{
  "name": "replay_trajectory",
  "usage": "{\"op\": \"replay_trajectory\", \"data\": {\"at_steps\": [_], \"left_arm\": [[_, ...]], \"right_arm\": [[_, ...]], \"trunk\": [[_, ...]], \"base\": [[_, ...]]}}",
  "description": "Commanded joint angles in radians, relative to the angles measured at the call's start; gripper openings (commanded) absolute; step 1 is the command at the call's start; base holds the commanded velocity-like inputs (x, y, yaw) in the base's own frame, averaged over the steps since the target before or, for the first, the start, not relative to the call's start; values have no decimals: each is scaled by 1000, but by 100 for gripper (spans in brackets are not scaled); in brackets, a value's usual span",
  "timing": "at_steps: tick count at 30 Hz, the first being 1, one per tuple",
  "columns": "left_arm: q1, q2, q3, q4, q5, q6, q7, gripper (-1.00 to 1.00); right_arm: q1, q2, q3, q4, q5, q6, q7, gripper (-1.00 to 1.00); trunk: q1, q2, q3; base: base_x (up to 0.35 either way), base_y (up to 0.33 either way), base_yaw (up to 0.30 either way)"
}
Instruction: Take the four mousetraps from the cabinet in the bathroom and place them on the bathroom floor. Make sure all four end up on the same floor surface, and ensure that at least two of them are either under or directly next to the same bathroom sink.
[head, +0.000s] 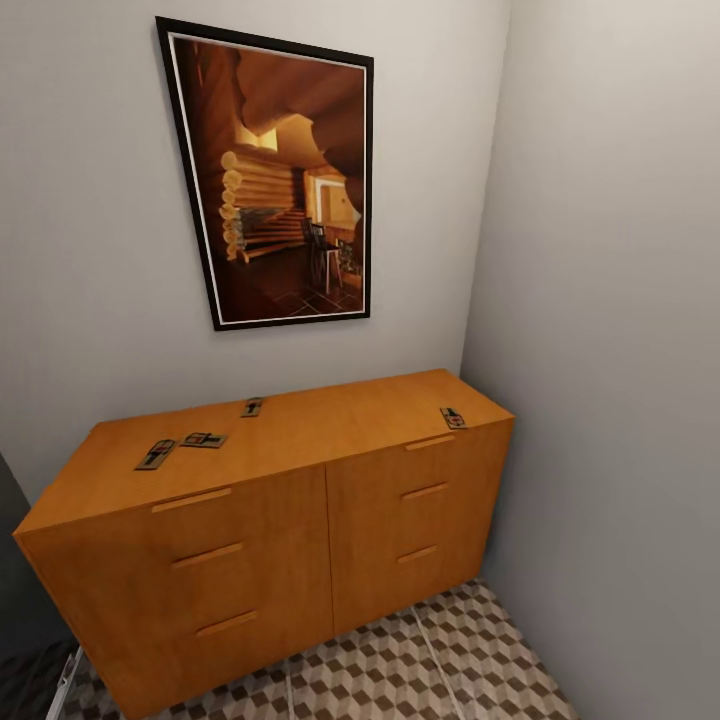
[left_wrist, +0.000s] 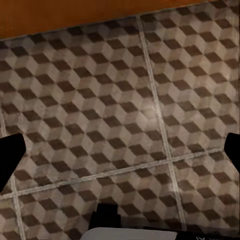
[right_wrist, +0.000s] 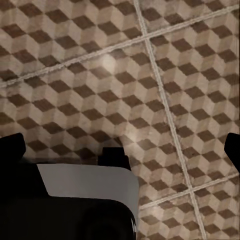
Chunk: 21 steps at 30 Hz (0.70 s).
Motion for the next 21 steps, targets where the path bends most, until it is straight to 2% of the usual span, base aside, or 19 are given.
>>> {"op": "replay_trajectory", "data": {"at_steps": [1, 5, 6, 16, 21], "left_arm": [[0, 0, 0, -2, 6, 6, 1, 100], [0, -2, 0, -77, 6, 39, -1, 100], [0, -4, -3, -202, 6, 126, -1, 100], [0, -11, -10, -560, 6, 394, -2, 100], [0, -40, -28, -643, 6, 497, -1, 100]], "right_arm": [[0, 0, 0, -3, 4, 7, -1, 100], [0, 0, -1, -147, 4, 97, -1, 100], [0, -1, -2, -320, 6, 213, -1, 100], [0, -2, -8, -661, 8, 464, -1, 100], [-5, -2, -10, -795, 9, 584, -2, 100]], "trunk": [[0, -1, -1], [0, -1, -1], [0, -1, -1], [0, -1, -1], [0, -1, -1]], "base": [[0, 0, 0], [0, 0, 0], [0, 0, 0], [0, 0, 0], [0, 0, 0]]}}
